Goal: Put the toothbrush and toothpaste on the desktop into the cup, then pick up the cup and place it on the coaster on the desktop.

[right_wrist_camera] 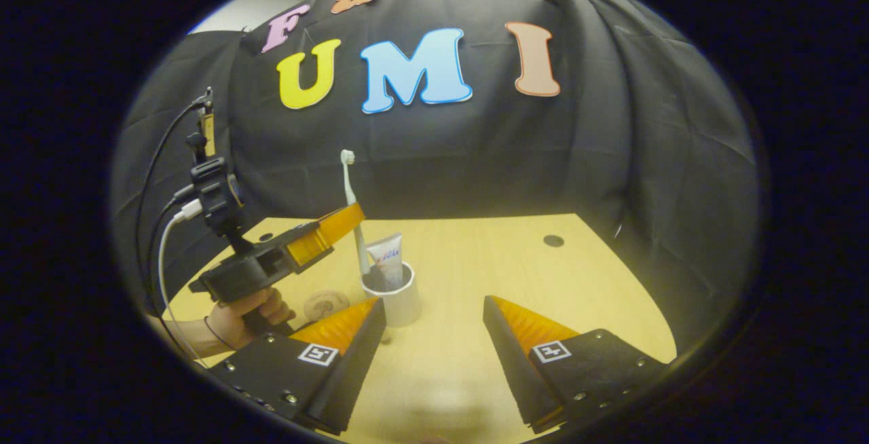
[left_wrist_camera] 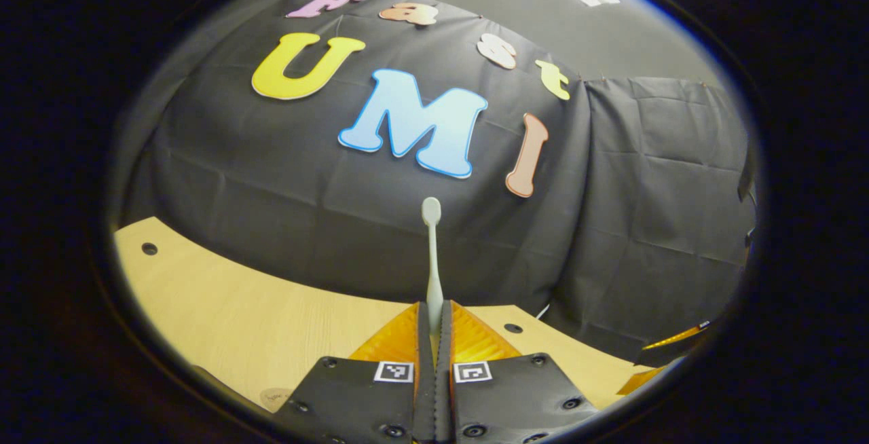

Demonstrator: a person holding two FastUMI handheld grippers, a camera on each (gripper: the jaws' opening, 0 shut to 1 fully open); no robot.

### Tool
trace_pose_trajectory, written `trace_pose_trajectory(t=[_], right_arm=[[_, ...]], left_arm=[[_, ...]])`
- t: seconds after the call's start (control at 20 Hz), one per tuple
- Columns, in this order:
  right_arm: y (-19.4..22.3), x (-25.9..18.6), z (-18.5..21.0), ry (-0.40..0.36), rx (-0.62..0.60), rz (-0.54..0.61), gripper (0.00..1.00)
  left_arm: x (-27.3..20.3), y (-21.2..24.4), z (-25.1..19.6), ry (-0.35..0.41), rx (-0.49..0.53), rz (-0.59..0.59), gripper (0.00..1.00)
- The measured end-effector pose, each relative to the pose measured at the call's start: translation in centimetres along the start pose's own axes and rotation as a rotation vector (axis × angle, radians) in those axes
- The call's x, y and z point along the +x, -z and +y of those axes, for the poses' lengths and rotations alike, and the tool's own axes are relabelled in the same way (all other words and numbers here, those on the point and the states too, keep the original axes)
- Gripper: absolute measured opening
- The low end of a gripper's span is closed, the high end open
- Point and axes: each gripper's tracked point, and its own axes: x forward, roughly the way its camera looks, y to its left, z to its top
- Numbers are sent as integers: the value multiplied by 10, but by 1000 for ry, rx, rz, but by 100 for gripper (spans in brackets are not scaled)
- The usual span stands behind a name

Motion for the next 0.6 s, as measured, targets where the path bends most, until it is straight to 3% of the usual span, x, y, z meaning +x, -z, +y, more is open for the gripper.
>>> trace_pose_trajectory(t=[0.4,0.5,0.55,0.6], right_arm=[[7,1,-8,-27,19,34,88],[6,3,-11,-34,-11,35,88],[7,5,-12,-38,-26,40,88],[8,7,-12,-48,-40,45,88]], left_arm=[[2,30,-6,-18,58,111,11],[6,37,-9,-24,70,147,15],[4,36,-9,-29,75,153,25],[3,34,-8,-29,80,155,18]])
